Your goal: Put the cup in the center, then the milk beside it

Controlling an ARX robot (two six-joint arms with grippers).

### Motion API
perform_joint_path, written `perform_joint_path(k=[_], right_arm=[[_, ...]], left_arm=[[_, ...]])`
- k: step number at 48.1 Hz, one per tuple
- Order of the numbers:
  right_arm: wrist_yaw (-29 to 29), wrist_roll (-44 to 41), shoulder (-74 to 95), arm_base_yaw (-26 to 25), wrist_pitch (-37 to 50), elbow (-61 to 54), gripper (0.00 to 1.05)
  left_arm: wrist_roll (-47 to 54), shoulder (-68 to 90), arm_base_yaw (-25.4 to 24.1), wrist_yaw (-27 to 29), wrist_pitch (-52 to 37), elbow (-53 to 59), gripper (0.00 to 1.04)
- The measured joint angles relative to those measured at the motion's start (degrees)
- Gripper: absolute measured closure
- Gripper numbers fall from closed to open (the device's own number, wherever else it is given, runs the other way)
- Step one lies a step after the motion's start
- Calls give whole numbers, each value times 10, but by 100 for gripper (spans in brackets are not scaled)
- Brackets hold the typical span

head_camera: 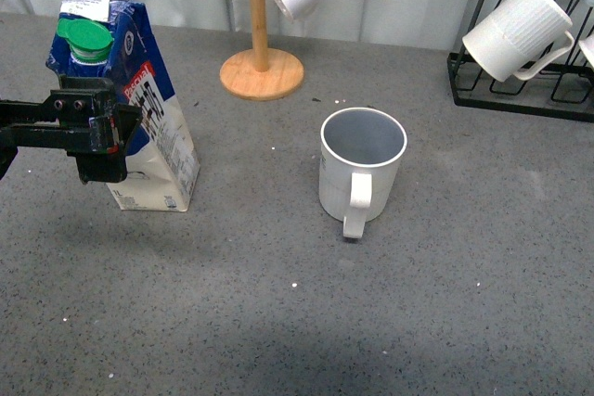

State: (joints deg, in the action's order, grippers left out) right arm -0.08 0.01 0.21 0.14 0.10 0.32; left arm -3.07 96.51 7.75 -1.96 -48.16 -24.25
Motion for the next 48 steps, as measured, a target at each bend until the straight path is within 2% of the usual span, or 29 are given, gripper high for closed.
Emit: perform_joint_path(k=[29,48], right_arm=[[0,0,0,0,0,0,9],[0,0,0,0,0,0,9]], left_arm=[[-2,48,-7,3,7,-58,7],[-4,46,6,5,11,-59,58]])
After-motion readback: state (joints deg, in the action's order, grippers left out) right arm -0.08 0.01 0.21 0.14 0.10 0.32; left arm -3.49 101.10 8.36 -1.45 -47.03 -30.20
